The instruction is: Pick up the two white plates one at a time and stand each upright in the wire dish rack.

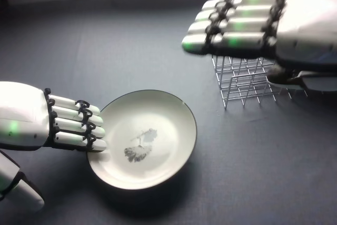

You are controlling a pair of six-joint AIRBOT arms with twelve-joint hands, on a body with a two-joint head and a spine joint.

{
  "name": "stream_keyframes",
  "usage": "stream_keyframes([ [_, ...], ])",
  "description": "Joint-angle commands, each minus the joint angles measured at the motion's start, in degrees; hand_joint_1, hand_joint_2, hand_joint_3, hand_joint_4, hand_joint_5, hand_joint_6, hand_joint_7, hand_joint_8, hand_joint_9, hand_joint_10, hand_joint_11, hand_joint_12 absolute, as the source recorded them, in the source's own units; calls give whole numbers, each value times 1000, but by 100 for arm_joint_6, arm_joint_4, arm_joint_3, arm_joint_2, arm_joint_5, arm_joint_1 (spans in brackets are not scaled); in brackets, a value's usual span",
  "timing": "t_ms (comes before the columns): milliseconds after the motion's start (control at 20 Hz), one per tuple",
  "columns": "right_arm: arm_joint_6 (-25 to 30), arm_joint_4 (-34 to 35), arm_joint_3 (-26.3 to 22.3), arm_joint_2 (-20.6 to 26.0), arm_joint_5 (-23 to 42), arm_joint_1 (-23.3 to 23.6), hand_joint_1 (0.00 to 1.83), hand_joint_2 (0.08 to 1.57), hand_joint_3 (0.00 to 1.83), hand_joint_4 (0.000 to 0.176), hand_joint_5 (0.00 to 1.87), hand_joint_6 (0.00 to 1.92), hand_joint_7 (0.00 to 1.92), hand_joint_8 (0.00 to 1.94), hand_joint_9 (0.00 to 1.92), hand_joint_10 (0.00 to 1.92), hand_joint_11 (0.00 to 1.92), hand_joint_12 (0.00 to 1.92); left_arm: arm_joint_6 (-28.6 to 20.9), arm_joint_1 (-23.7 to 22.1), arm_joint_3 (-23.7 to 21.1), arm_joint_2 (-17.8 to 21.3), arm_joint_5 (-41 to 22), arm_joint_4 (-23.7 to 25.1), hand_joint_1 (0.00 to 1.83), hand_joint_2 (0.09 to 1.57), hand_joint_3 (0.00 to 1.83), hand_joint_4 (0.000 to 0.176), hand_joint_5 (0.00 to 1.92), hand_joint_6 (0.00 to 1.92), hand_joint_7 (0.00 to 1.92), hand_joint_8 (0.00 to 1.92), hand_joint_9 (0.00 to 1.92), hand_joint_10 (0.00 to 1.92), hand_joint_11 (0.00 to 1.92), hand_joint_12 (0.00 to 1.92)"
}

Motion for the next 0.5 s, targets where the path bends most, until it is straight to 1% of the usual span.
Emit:
stream_keyframes([
  [0, -6, 235, -51, 9, 387, 67, 1742, 1140, 31, 4, 0, 0, 0, 0, 0, 0, 0, 0, -19, 23, -23, -25, -128, -117, 0, 1087, 0, 0, 0, 0, 0, 0, 0, 0, 0, 0],
  [50, -6, 222, -141, -6, 290, 68, 1735, 1144, 29, 0, 0, 0, 0, 0, 0, 0, 0, 0, -1, 51, -44, -26, -130, -108, 0, 1089, 1, 0, 7, 3, 0, 0, 0, 0, 0, 0],
  [350, -7, 183, -528, -37, -127, -18, 1735, 1153, 23, 3, 0, 0, 0, 0, 0, 0, 0, 0, 44, 180, -94, -34, -122, -75, 0, 1087, 0, 0, 0, 0, 0, 0, 0, 0, 0, 0],
  [450, -8, 111, -589, -92, -229, -81, 1721, 1159, 20, 0, 0, 0, 0, 0, 0, 0, 0, 0, 44, 191, -100, -35, -120, -75, 0, 1091, 2, 0, 14, 6, 0, 0, 0, 0, 0, 0],
])
